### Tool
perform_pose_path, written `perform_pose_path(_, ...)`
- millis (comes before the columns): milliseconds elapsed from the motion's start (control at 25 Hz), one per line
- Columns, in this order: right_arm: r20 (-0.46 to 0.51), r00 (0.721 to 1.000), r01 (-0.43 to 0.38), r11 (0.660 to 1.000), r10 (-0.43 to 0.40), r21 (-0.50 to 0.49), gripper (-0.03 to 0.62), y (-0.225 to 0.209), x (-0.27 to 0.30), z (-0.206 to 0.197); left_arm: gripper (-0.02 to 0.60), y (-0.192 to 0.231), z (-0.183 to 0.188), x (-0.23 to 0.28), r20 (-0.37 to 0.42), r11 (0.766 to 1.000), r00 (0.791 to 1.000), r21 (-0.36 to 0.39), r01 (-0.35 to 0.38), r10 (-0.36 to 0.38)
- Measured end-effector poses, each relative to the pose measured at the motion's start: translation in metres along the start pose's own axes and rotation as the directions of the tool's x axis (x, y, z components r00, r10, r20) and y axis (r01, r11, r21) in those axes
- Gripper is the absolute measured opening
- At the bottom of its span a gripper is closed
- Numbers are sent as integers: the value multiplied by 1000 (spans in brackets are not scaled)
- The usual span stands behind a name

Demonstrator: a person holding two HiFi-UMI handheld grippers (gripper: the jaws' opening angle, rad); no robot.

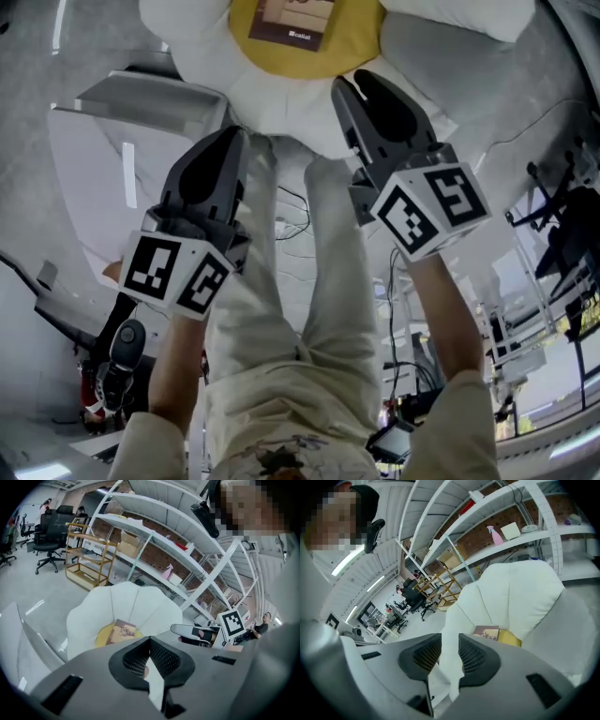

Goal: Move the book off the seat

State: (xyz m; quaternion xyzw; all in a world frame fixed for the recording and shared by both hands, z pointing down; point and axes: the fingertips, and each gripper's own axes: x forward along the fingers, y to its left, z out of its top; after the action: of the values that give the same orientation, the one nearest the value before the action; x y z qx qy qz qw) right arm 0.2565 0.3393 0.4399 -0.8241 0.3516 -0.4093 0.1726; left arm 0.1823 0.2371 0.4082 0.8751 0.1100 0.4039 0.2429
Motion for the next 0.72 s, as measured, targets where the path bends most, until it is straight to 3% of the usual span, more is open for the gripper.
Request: perform_pose_path(720, -26, 1000, 0, 993, 3, 121, 114, -84, 80, -76, 9, 46, -73, 104, -22, 998, 1000, -61, -15, 13)
